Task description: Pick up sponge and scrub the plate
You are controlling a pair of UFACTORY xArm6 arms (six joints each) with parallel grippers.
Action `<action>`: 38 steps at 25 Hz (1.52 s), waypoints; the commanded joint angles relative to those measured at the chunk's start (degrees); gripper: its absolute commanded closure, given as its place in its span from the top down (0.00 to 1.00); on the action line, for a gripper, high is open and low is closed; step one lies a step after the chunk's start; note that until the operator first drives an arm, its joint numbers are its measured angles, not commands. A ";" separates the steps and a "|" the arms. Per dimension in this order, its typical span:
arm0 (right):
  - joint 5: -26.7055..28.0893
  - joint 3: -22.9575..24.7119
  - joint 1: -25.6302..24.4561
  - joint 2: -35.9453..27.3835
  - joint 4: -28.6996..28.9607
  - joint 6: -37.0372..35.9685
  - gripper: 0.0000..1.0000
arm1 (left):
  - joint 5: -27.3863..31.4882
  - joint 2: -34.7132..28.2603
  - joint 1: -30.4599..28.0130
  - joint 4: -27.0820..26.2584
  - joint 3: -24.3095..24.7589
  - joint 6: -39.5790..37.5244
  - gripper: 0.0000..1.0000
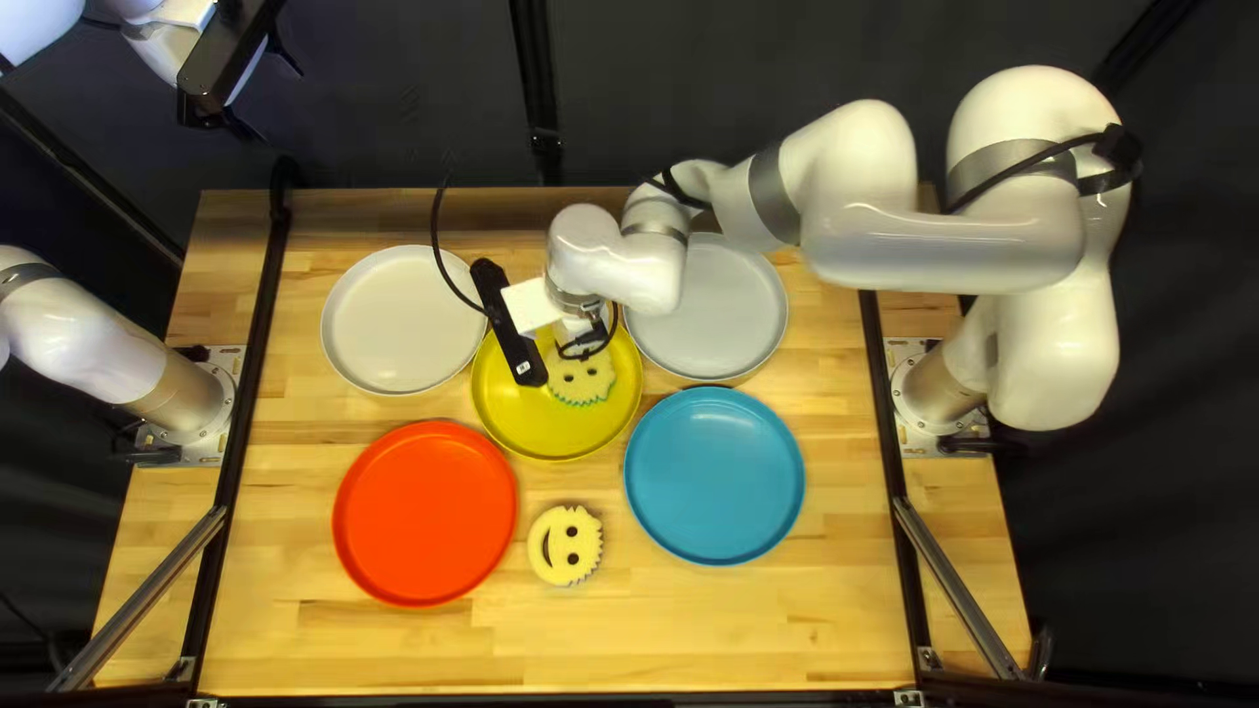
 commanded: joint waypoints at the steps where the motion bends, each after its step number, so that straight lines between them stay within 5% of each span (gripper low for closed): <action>1: 0.00 0.50 0.48 -0.51 -1.51 1.18 0.00 | 0.00 0.00 0.00 0.00 0.00 0.00 1.00; 13: -0.40 -2.70 -8.89 1.58 3.80 -13.38 0.00 | 0.00 0.00 0.00 0.00 0.00 0.00 1.00; 26: -2.39 2.85 -2.72 -2.24 0.70 -6.84 0.00 | 0.00 0.00 0.00 0.00 0.00 0.00 1.00; 31: 0.07 -2.92 -0.84 1.75 2.80 -6.34 0.00 | 0.00 0.00 0.00 0.00 0.00 0.00 1.00; 38: 6.51 -14.73 -5.51 9.20 4.96 -8.97 0.00 | 0.00 0.00 0.00 0.00 0.00 0.00 1.00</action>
